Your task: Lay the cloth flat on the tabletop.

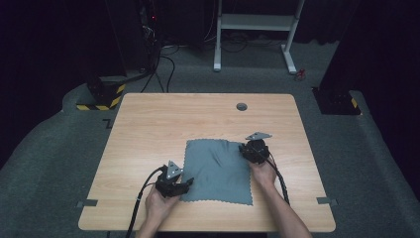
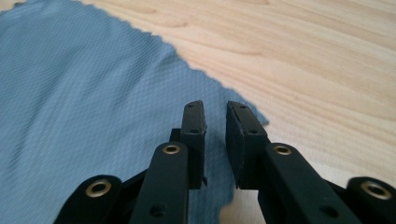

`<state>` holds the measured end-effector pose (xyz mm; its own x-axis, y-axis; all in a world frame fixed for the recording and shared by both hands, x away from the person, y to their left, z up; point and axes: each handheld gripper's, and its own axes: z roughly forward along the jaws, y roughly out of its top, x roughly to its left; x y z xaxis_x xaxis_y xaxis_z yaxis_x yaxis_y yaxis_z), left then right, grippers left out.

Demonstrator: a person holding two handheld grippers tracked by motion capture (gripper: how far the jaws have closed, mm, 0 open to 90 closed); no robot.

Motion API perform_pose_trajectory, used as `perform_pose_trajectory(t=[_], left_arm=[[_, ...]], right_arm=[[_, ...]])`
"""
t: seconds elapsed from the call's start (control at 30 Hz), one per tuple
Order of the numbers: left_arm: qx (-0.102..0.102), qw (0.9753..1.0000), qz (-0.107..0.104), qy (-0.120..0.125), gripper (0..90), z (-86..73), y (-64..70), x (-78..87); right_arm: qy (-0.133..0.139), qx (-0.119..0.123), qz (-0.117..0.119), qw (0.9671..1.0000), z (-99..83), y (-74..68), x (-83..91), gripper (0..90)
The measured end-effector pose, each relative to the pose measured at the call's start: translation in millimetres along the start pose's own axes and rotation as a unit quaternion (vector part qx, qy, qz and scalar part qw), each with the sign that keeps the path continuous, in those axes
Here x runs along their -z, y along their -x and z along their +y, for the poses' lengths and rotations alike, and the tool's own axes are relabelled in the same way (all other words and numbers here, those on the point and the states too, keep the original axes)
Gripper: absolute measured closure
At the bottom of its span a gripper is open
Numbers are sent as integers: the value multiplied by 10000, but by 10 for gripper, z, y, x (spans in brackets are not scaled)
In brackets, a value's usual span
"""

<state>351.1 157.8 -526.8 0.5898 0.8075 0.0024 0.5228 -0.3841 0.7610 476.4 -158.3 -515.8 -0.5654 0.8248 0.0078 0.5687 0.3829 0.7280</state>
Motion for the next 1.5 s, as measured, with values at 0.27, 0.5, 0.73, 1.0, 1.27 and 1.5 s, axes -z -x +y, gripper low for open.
perform_pose_trajectory(t=[0.27,0.5,0.73,1.0,1.27,1.5], left_arm=[[2,10000,5,-4,418,1,2,0],[5,10000,7,-4,417,1,2,0],[9,10000,7,-4,416,0,2,0],[-6,10000,-93,1,409,-29,-20,33],[126,9998,-146,-52,391,2,-55,24],[355,9993,-118,-63,392,62,-115,25]], right_arm=[[-135,-111,-271,9995,43,183,-71,799],[-123,3,-136,9998,16,66,-13,773],[-123,142,-117,9998,-39,28,5,783],[-158,99,-291,9994,-41,52,26,691],[151,196,53,9997,-121,-148,250,613],[221,1,571,9981,-151,-258,368,579]])
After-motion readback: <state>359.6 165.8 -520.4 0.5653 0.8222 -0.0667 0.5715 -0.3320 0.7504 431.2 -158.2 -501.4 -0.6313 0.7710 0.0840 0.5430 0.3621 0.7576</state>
